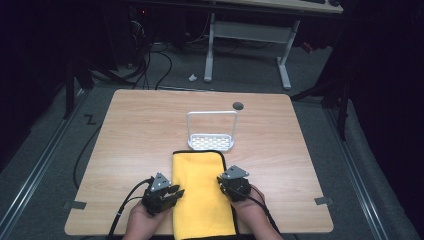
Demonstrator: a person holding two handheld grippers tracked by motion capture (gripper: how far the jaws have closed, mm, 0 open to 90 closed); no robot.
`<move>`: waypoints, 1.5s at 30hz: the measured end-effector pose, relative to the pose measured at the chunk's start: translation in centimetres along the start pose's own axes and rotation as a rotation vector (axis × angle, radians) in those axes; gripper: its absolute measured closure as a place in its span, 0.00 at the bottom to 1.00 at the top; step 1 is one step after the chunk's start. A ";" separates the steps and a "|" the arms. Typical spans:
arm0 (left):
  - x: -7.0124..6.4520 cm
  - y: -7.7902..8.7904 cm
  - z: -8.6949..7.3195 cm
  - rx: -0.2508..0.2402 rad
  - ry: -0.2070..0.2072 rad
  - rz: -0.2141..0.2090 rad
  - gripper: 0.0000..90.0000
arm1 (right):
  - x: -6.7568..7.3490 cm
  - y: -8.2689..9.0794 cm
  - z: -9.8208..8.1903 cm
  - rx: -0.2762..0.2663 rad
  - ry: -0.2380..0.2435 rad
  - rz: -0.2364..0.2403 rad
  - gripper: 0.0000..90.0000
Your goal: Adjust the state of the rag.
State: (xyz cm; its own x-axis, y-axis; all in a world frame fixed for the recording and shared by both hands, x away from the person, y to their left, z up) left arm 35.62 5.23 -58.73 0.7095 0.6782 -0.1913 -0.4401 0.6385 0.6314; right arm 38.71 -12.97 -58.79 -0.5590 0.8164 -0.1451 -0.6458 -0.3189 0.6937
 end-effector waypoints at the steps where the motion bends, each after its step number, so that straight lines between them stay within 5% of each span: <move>1: -0.1 0.1 0.0 0.002 0.007 -0.010 0.77 | 0.0 0.1 -0.1 -0.005 0.001 -0.001 0.88; 12: -3.2 0.4 -1.0 0.035 -0.026 -0.109 0.76 | 0.7 4.3 -4.0 -0.018 -0.006 0.054 0.88; 16: -3.3 0.4 -0.9 0.038 -0.016 -0.119 0.74 | 0.7 4.6 -4.3 -0.020 -0.013 0.058 0.87; 19: -2.1 0.8 -0.1 0.009 -0.007 -0.095 0.70 | 0.6 4.5 -4.3 -0.019 -0.023 0.063 0.87; 25: 2.2 -0.3 3.6 -0.077 0.123 -0.038 0.51 | 0.6 4.4 -4.2 -0.021 -0.011 0.070 0.87; 30: 4.4 -3.8 5.8 -0.032 0.213 0.011 0.44 | 0.6 4.4 -4.2 -0.024 -0.010 0.072 0.87; 33: 4.6 -5.1 5.9 0.004 0.250 -0.003 0.50 | 0.6 4.5 -4.3 -0.023 -0.009 0.071 0.87; 39: 4.0 -5.4 5.4 0.007 0.201 0.023 0.81 | 0.5 4.6 -4.1 -0.039 -0.054 0.104 0.81; 45: 4.0 -5.4 5.0 -0.046 0.211 -0.004 0.87 | -2.1 3.4 -1.6 -0.072 -0.120 0.011 0.65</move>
State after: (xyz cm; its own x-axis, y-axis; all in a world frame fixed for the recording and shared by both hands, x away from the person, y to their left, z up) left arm 43.53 2.68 -59.13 0.5829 0.7333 -0.3499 -0.4653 0.6543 0.5961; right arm 36.89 -16.56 -57.25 -0.5029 0.8630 -0.0489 -0.6779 -0.3586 0.6417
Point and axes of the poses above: each handheld gripper's, and its own axes: y roughly backward along the jaws, z roughly out of its top, x roughly to its left, the point moved 9 cm from there along -y, roughly forward along the jaws, and after that the axes turned 1 degree about -z, right-handed, at the moved point
